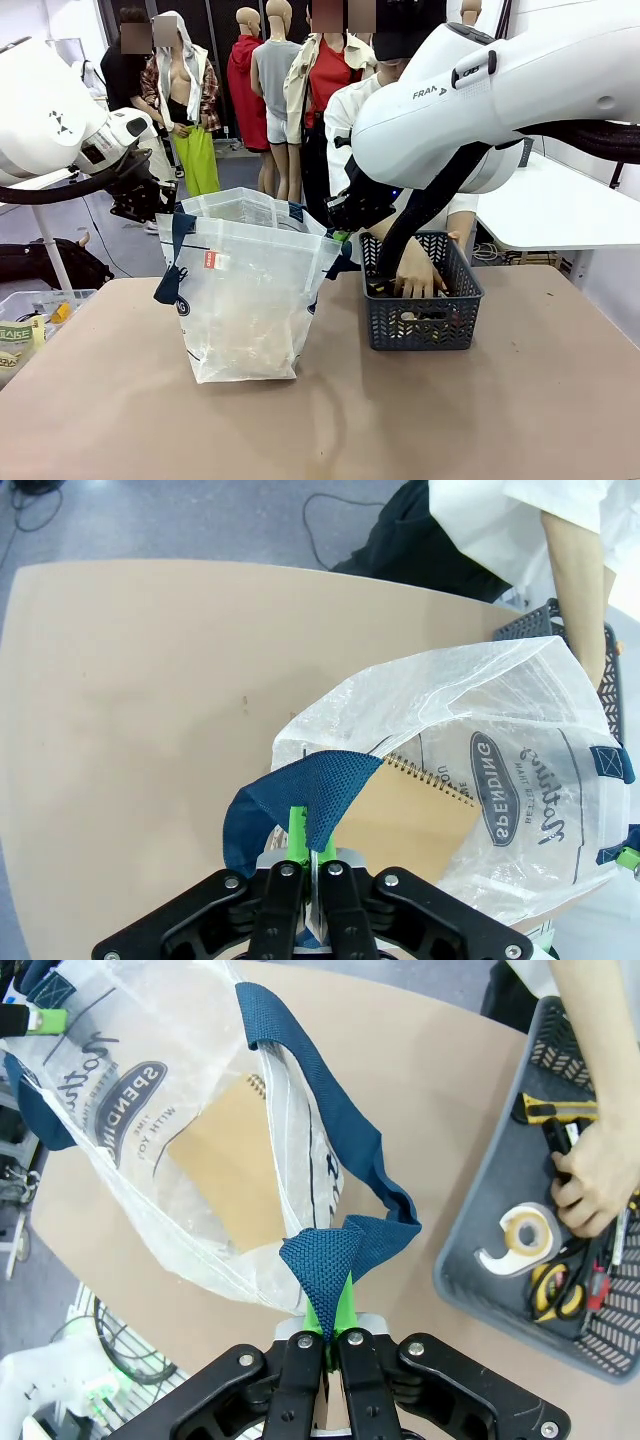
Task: Transfer purchased items from the store into the shopping bag.
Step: Move the Reusable shopping bag to the right side of the table.
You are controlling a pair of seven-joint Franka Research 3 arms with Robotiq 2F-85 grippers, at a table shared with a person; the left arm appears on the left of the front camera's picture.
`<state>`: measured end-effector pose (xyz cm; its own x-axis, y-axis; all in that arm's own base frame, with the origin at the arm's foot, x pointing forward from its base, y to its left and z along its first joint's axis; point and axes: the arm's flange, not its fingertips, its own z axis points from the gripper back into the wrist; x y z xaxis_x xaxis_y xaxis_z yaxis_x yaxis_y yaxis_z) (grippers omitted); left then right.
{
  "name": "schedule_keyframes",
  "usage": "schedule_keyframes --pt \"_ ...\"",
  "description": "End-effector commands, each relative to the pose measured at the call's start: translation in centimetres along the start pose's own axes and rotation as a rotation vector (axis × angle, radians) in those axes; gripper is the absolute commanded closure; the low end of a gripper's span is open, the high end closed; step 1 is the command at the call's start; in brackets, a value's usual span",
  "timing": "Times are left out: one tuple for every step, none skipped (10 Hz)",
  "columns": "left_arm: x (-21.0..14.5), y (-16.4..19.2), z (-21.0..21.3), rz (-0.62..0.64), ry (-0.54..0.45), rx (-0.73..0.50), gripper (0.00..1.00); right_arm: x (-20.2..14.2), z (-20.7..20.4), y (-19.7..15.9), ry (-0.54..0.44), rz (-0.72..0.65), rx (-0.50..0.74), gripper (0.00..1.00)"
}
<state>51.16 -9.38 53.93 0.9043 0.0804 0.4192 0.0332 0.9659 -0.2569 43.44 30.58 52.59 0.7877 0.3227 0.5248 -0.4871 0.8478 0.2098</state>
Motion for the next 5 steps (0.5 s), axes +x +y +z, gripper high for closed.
schedule_keyframes --pt "0.2 0.32 0.15 0.005 -0.005 0.002 1.0 0.0 0.01 -0.1 0.0 -0.002 0.0 1.0" --pt "0.2 0.32 0.15 0.005 -0.005 0.002 1.0 0.0 0.01 -0.1 0.0 -0.002 0.0 1.0" --pt "0.2 0.32 0.15 0.005 -0.005 0.002 1.0 0.0 0.01 -0.1 0.0 -0.002 0.0 1.0" --pt "0.2 0.32 0.15 0.005 -0.005 0.002 1.0 0.0 0.01 -0.1 0.0 -0.002 0.0 1.0" --pt "0.2 0.32 0.15 0.005 -0.005 0.002 1.0 0.0 0.01 -0.1 0.0 -0.002 0.0 1.0"
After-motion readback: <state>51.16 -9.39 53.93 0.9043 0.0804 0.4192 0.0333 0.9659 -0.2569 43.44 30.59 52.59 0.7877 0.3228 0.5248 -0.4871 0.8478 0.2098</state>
